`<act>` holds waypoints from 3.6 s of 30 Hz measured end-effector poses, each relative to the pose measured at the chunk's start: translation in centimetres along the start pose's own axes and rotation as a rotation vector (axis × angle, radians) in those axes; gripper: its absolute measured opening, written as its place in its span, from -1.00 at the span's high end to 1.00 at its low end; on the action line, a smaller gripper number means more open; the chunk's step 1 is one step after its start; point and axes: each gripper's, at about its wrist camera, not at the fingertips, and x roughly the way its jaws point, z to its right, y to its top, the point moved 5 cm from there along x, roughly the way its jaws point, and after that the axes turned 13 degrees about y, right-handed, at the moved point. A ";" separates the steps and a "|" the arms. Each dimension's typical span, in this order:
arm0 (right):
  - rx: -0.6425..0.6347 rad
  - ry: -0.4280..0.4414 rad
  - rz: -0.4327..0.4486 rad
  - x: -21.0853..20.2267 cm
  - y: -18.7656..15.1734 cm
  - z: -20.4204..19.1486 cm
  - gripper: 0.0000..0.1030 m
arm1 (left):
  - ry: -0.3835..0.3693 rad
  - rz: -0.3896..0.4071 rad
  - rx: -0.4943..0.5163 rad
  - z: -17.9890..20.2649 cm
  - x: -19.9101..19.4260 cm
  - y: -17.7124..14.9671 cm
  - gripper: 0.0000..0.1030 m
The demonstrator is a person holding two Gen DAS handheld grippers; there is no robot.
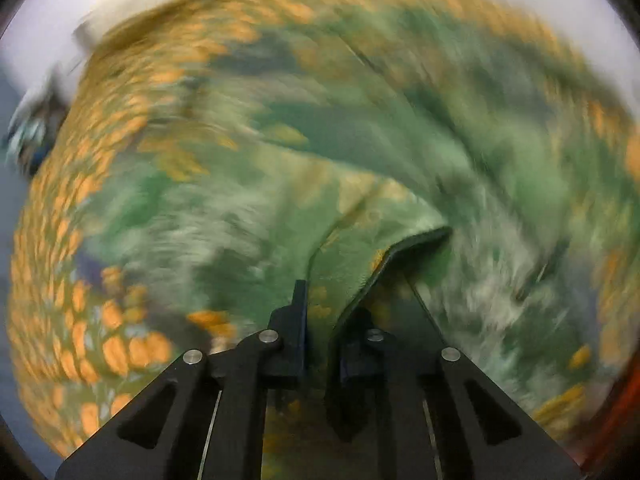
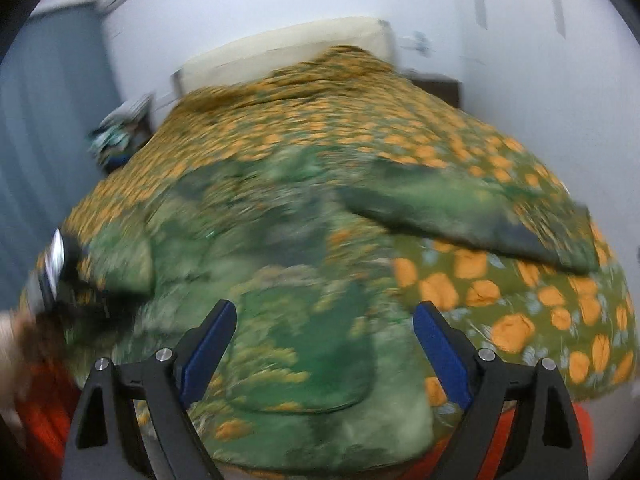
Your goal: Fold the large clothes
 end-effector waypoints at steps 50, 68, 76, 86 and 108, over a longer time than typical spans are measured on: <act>0.159 0.030 -0.578 6.8 -6.2 8.8 0.31 | -0.071 -0.288 -0.244 -5.3 1.7 -9.7 0.43; -0.087 -0.025 -0.063 1.6 1.9 -1.6 -0.90 | 0.012 0.077 -0.298 1.4 1.5 4.1 -0.95; -0.112 -0.008 -0.062 6.0 2.3 -2.4 -0.90 | 0.069 -0.003 -0.288 3.5 8.4 1.2 -0.99; -0.180 0.079 -0.046 10.1 4.3 -7.7 -0.97 | 0.127 0.130 -0.309 4.2 7.8 0.1 -0.99; -0.011 0.513 -0.159 7.4 -1.7 -17.3 -0.99 | 0.124 0.130 -0.313 4.1 7.7 0.2 -0.99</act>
